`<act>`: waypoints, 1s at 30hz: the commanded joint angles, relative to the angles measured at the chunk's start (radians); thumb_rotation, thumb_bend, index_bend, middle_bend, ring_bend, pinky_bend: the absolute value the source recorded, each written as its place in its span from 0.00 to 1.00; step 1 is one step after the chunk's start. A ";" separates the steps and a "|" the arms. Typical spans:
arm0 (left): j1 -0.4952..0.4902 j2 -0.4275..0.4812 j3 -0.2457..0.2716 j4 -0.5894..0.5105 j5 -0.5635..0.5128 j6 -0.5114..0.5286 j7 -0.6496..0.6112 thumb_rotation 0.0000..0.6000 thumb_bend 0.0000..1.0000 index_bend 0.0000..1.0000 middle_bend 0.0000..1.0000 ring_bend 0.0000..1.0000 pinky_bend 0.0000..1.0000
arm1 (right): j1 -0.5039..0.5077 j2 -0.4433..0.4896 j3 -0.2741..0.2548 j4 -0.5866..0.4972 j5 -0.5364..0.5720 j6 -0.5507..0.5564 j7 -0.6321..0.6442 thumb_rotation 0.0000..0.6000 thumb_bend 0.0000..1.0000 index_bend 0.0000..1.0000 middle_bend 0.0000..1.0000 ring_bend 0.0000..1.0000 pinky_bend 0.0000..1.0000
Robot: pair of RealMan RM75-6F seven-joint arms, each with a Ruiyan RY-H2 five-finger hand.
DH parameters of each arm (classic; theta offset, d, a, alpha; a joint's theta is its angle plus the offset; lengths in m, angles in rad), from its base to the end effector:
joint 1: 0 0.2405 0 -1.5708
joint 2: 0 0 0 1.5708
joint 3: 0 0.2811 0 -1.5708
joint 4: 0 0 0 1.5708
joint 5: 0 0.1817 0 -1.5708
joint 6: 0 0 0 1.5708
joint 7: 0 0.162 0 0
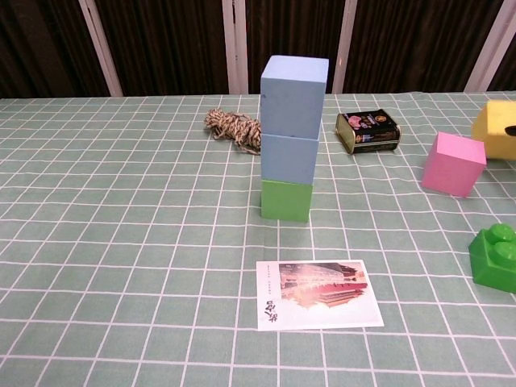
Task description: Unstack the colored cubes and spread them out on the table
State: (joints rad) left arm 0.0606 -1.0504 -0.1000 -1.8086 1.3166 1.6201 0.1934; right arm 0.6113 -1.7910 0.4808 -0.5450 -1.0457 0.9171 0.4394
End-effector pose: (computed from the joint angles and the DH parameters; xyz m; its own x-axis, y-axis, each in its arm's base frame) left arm -0.3331 0.1537 0.2391 0.4663 -0.0701 0.8818 0.8521 0.3032 -0.4265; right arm -0.3572 -0.4217 0.0917 -0.0552 0.1979 0.9787 -0.9529 0.2824 -0.1109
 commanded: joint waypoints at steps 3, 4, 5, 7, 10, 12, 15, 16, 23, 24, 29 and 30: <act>0.002 0.001 -0.002 0.000 -0.002 0.003 -0.004 1.00 0.17 0.24 0.08 0.00 0.00 | -0.001 0.007 -0.038 0.021 -0.024 -0.034 -0.041 1.00 0.13 0.10 0.00 0.03 0.00; 0.002 0.002 -0.001 0.000 -0.002 0.002 -0.005 1.00 0.17 0.24 0.08 0.00 0.00 | 0.001 0.006 -0.042 0.034 -0.025 -0.024 -0.074 1.00 0.13 0.09 0.00 0.03 0.00; 0.001 0.002 -0.001 0.000 0.000 0.002 -0.004 1.00 0.17 0.24 0.08 0.00 0.00 | 0.003 0.002 -0.046 0.055 -0.028 -0.001 -0.118 1.00 0.13 0.09 0.00 0.03 0.00; 0.002 0.001 0.001 0.000 0.003 0.003 -0.003 1.00 0.17 0.24 0.08 0.00 0.00 | 0.008 -0.004 -0.052 0.080 -0.034 0.038 -0.182 1.00 0.13 0.09 0.00 0.01 0.00; 0.002 0.000 0.002 0.000 0.005 0.003 -0.002 1.00 0.17 0.24 0.08 0.00 0.00 | 0.006 0.016 -0.045 0.048 -0.033 0.061 -0.201 1.00 0.13 0.08 0.00 0.00 0.00; 0.002 -0.001 0.002 0.000 0.005 0.003 0.000 1.00 0.17 0.24 0.08 0.00 0.00 | -0.006 0.052 -0.037 -0.025 -0.033 0.079 -0.192 1.00 0.13 0.08 0.00 0.00 0.00; 0.001 -0.002 0.003 -0.001 0.005 0.002 0.004 1.00 0.17 0.24 0.08 0.00 0.00 | -0.042 0.144 -0.029 -0.210 -0.037 0.107 -0.190 1.00 0.13 0.07 0.00 0.00 0.00; 0.001 -0.002 0.003 -0.001 0.006 0.003 0.005 1.00 0.17 0.24 0.08 0.00 0.00 | -0.060 0.186 -0.027 -0.295 -0.034 0.104 -0.190 1.00 0.13 0.07 0.00 0.00 0.00; 0.004 0.001 0.006 -0.004 0.011 0.003 -0.003 1.00 0.17 0.24 0.08 0.00 0.00 | -0.172 0.668 -0.028 -0.991 -0.048 -0.309 0.080 1.00 0.13 0.06 0.00 0.01 0.00; 0.004 0.002 0.006 -0.004 0.011 0.004 -0.005 1.00 0.17 0.24 0.08 0.00 0.00 | -0.179 0.695 -0.032 -1.019 -0.084 -0.329 0.104 1.00 0.13 0.06 0.00 0.01 0.00; 0.007 0.005 0.008 -0.003 0.016 0.007 -0.012 1.00 0.17 0.24 0.08 0.00 0.00 | -0.202 0.661 -0.057 -1.088 -0.198 -0.211 0.125 1.00 0.13 0.06 0.00 0.01 0.00; 0.007 0.005 0.009 -0.003 0.016 0.006 -0.011 1.00 0.17 0.24 0.08 0.00 0.00 | -0.204 0.647 -0.061 -1.104 -0.204 -0.185 0.125 1.00 0.13 0.06 0.00 0.01 0.00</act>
State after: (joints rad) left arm 0.0678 -1.0456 -0.0912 -1.8115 1.3330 1.6263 0.1822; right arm 0.4536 -1.1412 0.4371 -1.5577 -1.1812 0.7088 0.4972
